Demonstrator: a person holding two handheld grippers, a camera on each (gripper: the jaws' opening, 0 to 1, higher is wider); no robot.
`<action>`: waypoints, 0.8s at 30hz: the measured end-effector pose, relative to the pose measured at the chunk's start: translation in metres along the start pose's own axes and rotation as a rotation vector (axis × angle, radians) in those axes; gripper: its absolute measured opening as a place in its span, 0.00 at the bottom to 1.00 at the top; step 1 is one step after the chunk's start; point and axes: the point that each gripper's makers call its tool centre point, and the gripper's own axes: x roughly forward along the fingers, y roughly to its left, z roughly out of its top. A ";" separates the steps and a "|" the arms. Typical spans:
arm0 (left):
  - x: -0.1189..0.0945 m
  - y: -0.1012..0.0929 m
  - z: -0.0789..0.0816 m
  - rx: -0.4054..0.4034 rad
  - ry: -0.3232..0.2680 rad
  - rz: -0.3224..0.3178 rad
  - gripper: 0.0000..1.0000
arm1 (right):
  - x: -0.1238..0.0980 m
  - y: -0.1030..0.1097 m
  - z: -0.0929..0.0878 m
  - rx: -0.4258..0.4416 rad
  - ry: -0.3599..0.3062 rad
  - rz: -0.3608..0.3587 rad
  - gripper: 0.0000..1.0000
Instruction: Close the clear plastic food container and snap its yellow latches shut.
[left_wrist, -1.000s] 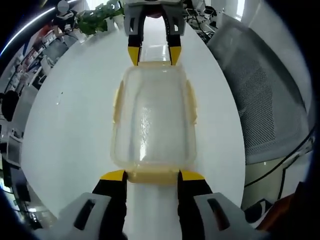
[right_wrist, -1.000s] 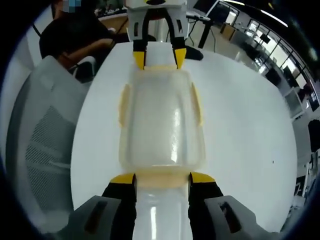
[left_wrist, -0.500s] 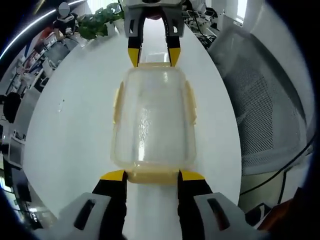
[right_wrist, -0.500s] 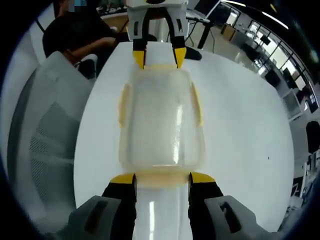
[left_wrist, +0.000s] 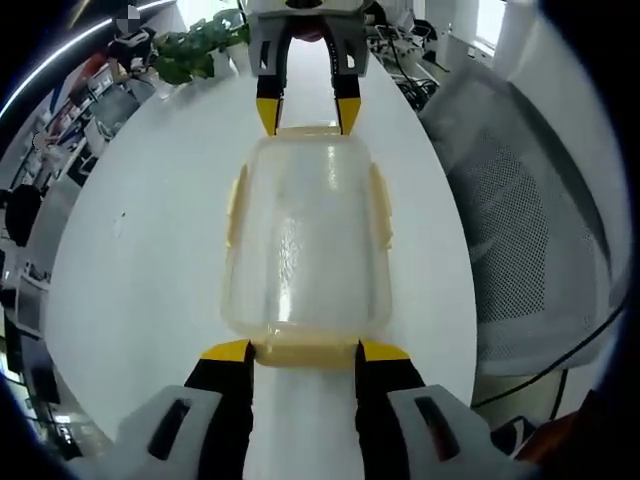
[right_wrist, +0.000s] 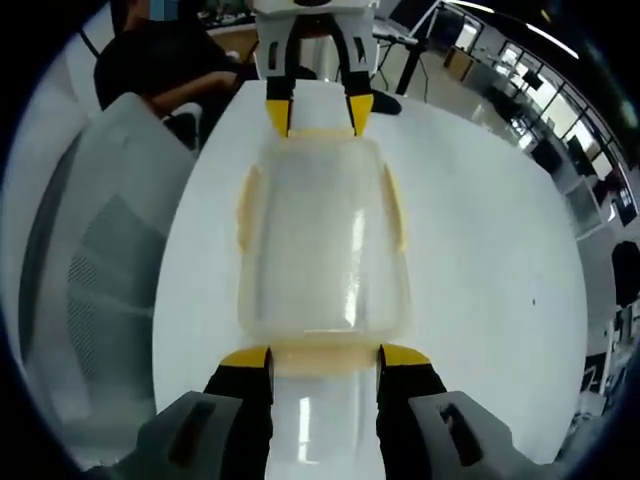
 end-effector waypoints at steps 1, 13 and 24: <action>0.001 0.000 0.002 0.001 0.000 -0.001 0.39 | -0.001 0.000 -0.002 0.000 0.001 0.002 0.39; 0.009 -0.004 0.029 -0.002 -0.003 -0.015 0.39 | -0.012 0.003 -0.028 0.000 0.005 0.010 0.39; 0.018 -0.005 0.052 -0.006 -0.004 -0.032 0.39 | -0.020 0.004 -0.051 0.003 0.014 0.024 0.39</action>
